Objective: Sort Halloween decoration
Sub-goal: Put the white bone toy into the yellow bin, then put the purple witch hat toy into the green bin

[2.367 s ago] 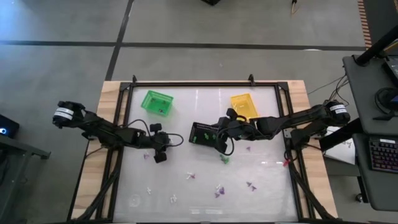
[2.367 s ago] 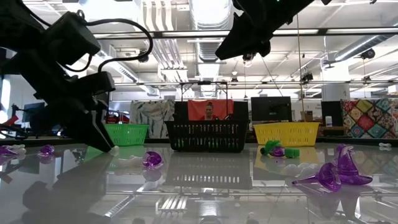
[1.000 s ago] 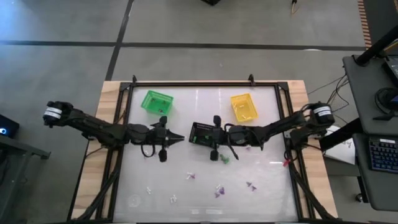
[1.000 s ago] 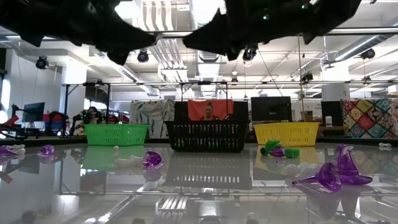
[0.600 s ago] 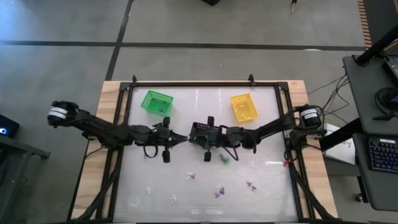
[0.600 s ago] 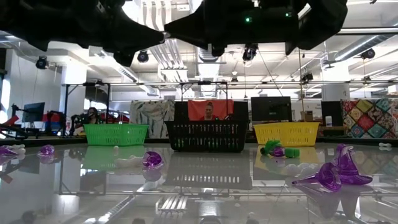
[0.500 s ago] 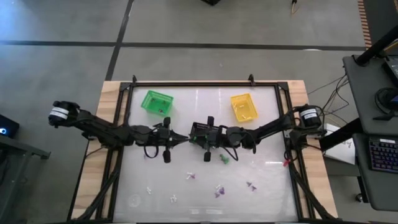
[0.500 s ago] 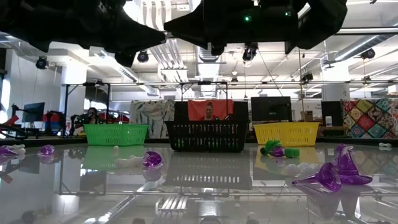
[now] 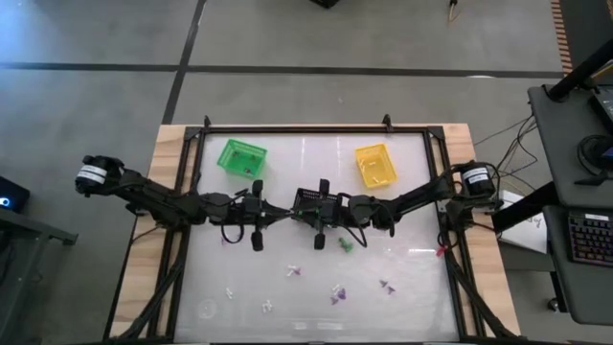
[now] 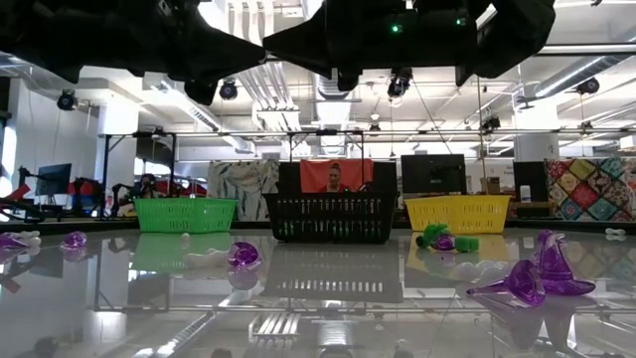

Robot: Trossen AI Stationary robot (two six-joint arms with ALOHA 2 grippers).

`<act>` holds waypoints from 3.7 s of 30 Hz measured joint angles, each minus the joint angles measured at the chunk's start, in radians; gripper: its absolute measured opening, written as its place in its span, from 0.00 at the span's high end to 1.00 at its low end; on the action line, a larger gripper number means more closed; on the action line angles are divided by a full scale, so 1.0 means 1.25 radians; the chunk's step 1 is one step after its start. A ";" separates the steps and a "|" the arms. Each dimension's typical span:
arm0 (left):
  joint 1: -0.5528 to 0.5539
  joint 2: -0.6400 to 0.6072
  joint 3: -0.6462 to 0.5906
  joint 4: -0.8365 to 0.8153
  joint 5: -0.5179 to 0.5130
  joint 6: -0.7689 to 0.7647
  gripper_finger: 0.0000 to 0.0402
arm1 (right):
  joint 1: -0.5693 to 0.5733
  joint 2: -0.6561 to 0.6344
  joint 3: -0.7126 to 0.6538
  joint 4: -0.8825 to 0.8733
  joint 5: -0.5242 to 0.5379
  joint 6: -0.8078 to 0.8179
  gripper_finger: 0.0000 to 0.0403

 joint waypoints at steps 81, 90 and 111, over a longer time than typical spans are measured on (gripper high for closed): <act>-0.101 0.000 0.364 -1.358 0.099 -0.336 0.72 | -0.246 -0.330 -0.013 -1.309 0.302 0.775 0.71; -0.112 -0.001 0.338 -1.437 0.104 -0.336 0.62 | -0.246 -0.330 -0.013 -1.305 0.301 0.771 0.70; -0.117 0.024 0.154 -1.215 0.100 -0.323 0.58 | -0.246 -0.330 -0.013 -1.303 0.296 0.769 0.70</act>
